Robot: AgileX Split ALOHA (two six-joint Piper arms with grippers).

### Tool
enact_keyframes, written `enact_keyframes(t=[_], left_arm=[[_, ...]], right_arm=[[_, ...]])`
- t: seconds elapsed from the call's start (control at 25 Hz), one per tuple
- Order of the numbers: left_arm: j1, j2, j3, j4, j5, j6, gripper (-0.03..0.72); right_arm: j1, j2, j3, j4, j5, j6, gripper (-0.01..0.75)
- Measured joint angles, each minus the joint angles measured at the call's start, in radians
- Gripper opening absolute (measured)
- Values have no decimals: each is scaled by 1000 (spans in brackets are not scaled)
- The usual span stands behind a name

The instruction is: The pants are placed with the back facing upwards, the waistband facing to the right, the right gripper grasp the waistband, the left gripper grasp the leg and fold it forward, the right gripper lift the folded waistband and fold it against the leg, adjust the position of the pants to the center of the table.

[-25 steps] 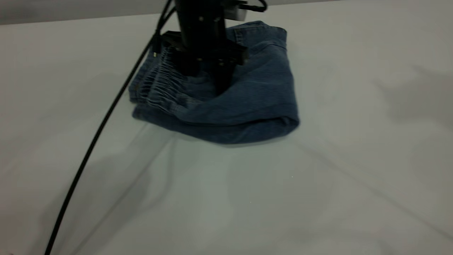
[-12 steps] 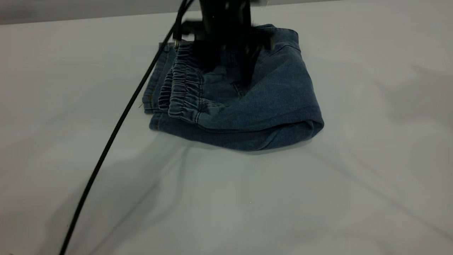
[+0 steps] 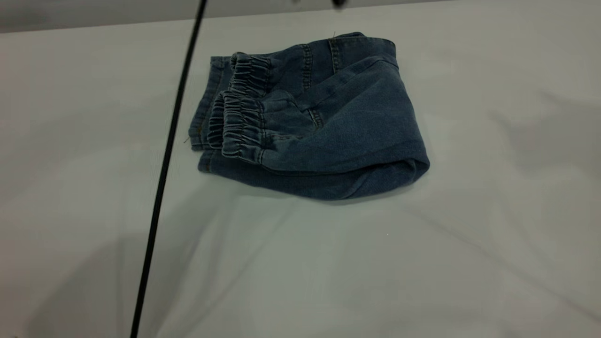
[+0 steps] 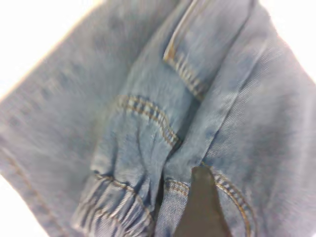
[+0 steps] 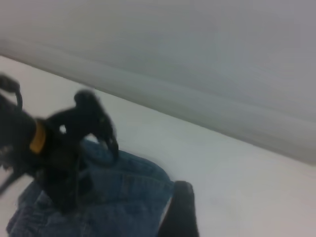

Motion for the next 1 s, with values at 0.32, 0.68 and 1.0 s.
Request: enact_keyframes(t=[0.32,0.68,1.0], left_arm=[[0,-253,1,126,0,-13,497],[0,-591,193,133,-2,-13,497],[0,-977,538,128,-3,-13,497]], right_arm=[[0,-144,0,20,99,-3,573],[0,-387,1,102,200,16,573],[0,-682,134,117,198,29,573]])
